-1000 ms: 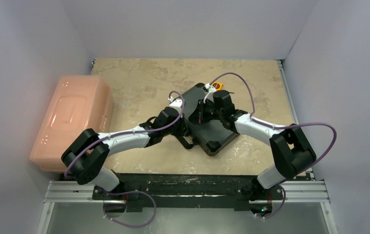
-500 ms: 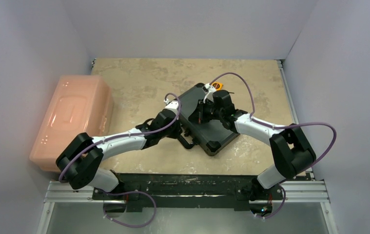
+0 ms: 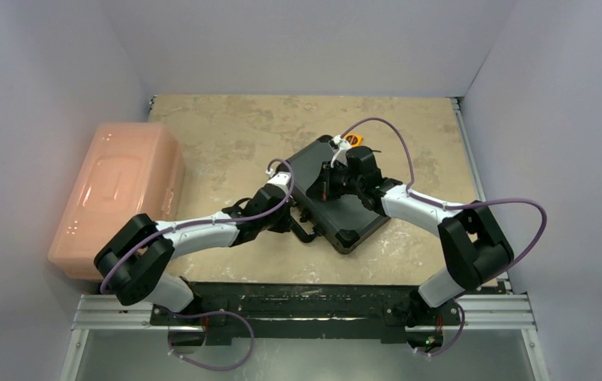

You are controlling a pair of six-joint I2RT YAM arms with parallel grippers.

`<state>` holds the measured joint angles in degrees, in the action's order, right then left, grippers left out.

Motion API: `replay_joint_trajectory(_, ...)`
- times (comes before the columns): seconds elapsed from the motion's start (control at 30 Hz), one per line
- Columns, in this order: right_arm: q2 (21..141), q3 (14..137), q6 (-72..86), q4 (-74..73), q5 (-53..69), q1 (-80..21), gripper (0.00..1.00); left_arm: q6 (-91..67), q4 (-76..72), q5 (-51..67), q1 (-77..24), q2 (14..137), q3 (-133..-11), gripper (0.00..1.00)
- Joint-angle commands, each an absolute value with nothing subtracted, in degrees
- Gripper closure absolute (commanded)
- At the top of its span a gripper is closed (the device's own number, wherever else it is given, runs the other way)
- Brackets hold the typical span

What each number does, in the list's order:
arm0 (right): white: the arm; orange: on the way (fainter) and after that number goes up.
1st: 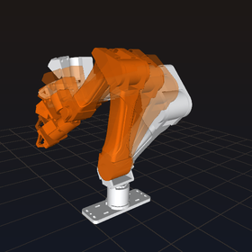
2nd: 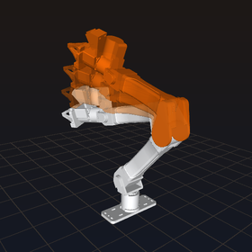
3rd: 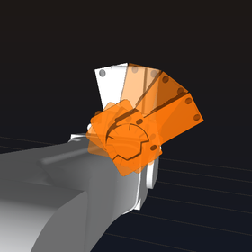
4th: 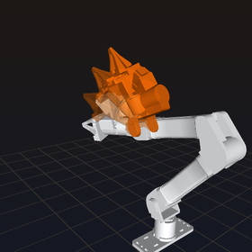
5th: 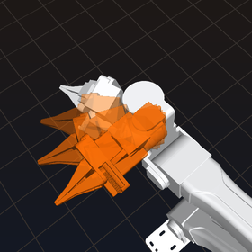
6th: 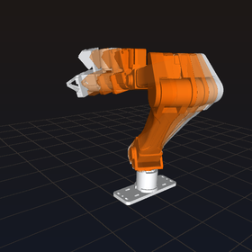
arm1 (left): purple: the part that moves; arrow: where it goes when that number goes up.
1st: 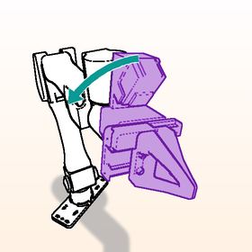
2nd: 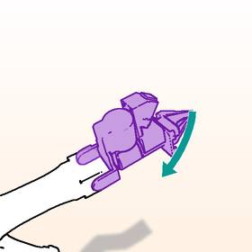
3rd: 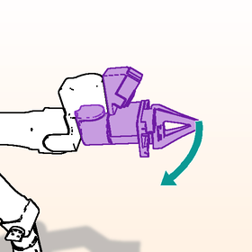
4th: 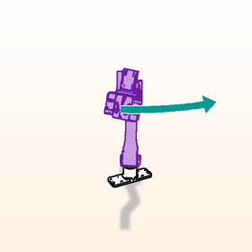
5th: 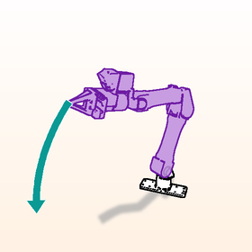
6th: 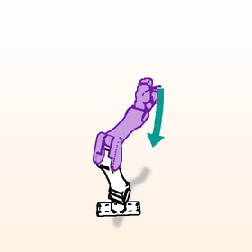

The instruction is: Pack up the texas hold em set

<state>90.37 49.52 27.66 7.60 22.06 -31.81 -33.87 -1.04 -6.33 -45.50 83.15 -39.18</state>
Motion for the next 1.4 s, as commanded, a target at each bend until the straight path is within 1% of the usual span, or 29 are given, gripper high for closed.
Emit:
replay_joint_trajectory(0.0, 96.0, 44.3, 24.9, -11.5, 17.9, -33.2, 1.0, -34.7, -4.2, -4.7, -45.3, 85.6, -40.3, 1.0)
replay_joint_trajectory(0.33, 95.8, 44.0, 24.9, -11.4, 18.0, -33.3, 1.0, -35.9, -6.0, -2.1, -45.4, 88.7, -42.1, 1.0)
replay_joint_trajectory(0.67, 95.7, 44.1, 24.7, -11.5, 18.0, -33.3, 1.0, -37.9, -4.4, -1.3, -45.5, 85.3, -43.7, 1.0)
replay_joint_trajectory(0.97, 95.7, 44.3, 24.8, -11.7, 18.0, -33.3, 1.0, -38.8, -4.5, -0.6, -45.4, 87.8, -45.7, 1.0)
replay_joint_trajectory(1.37, 96.1, 44.2, 24.9, -11.3, 18.1, -33.3, 1.0, -39.5, -3.5, -0.3, -45.5, 94.9, -49.4, 1.0)
